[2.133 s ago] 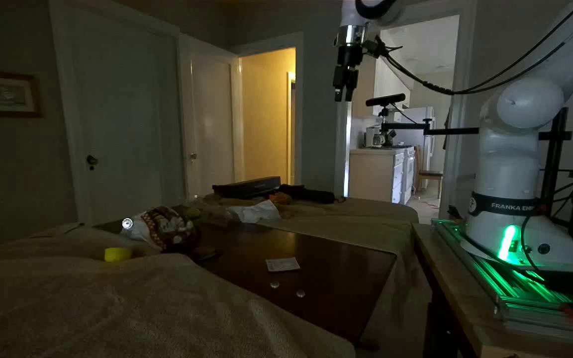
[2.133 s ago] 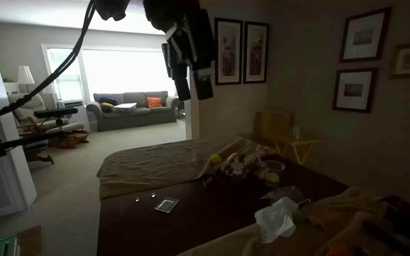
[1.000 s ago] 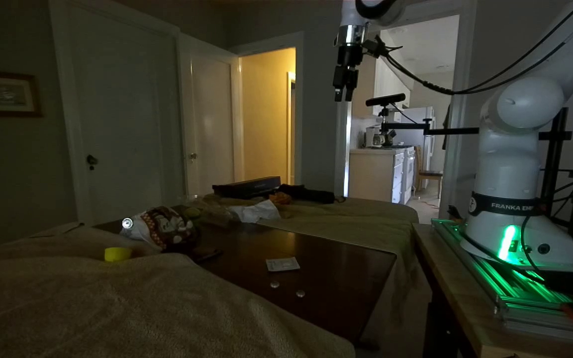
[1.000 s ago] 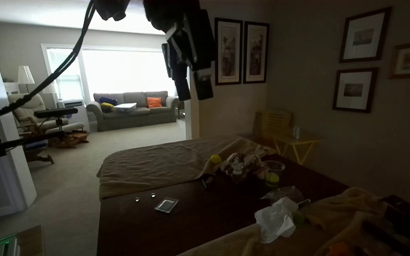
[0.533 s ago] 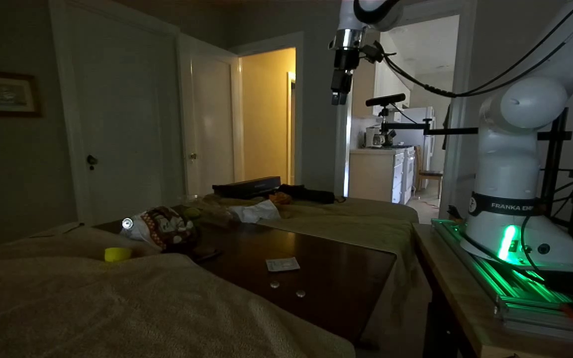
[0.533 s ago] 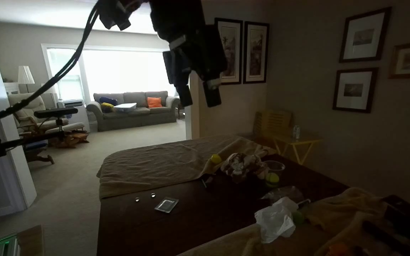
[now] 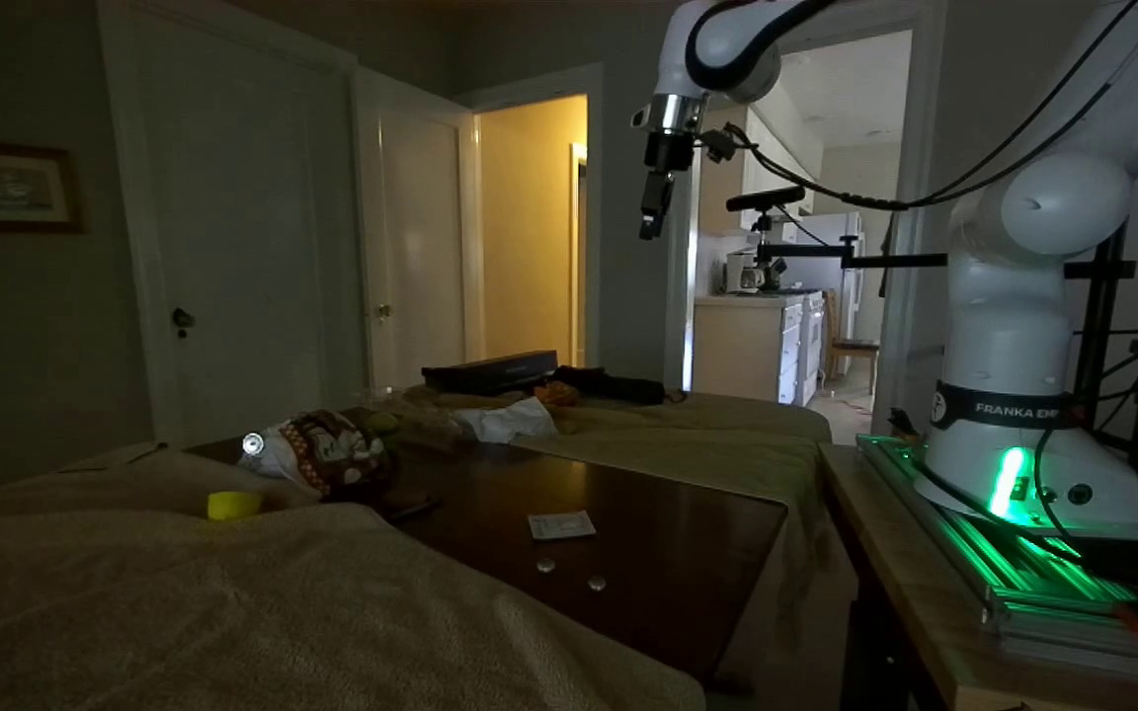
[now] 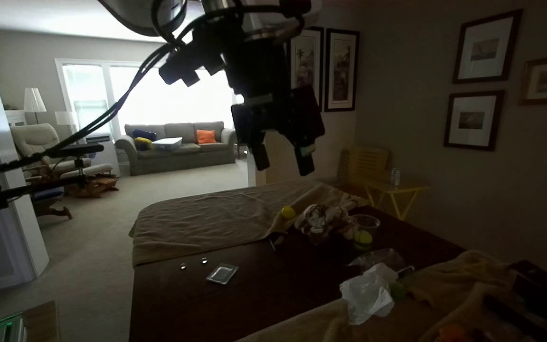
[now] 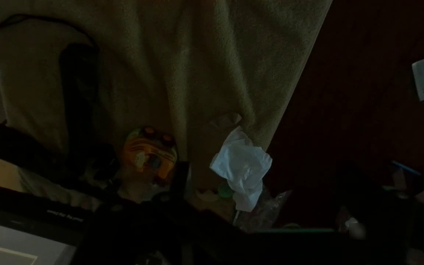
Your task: Pick up the cup and move it to the right
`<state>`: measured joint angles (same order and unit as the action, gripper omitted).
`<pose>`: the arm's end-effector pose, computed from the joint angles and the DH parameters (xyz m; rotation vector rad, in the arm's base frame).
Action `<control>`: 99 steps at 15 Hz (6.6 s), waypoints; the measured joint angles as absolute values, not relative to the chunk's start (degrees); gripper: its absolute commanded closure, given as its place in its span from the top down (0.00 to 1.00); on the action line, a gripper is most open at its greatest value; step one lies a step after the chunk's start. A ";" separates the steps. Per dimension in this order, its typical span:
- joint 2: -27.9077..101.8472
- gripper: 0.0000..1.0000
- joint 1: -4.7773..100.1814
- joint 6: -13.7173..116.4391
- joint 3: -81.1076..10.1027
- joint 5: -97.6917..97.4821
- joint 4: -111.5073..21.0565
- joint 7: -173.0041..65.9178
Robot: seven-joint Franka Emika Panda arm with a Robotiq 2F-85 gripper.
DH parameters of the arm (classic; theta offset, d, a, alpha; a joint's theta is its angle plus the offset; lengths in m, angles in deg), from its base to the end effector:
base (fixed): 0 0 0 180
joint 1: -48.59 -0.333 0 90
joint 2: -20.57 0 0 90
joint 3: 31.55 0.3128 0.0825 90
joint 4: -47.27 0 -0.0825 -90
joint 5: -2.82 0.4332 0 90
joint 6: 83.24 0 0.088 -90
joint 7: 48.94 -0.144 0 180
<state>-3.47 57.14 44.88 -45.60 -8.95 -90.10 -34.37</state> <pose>0.4591 -0.2039 0.4335 2.9728 -0.0376 0.3205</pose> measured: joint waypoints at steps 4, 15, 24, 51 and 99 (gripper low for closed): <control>0.46 1.00 57.15 47.44 -45.66 -8.96 -90.41 -34.03; 1.95 1.00 57.28 50.54 -45.50 -8.96 -90.43 -34.27; 15.86 1.00 57.14 61.87 -42.84 -6.65 -87.45 -41.63; 41.34 1.00 52.89 49.81 -38.93 -6.65 -55.25 -57.58; 92.92 1.00 50.43 33.90 -40.38 -4.70 16.19 -77.80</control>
<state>92.92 50.43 33.90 -40.38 -4.70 16.19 -77.80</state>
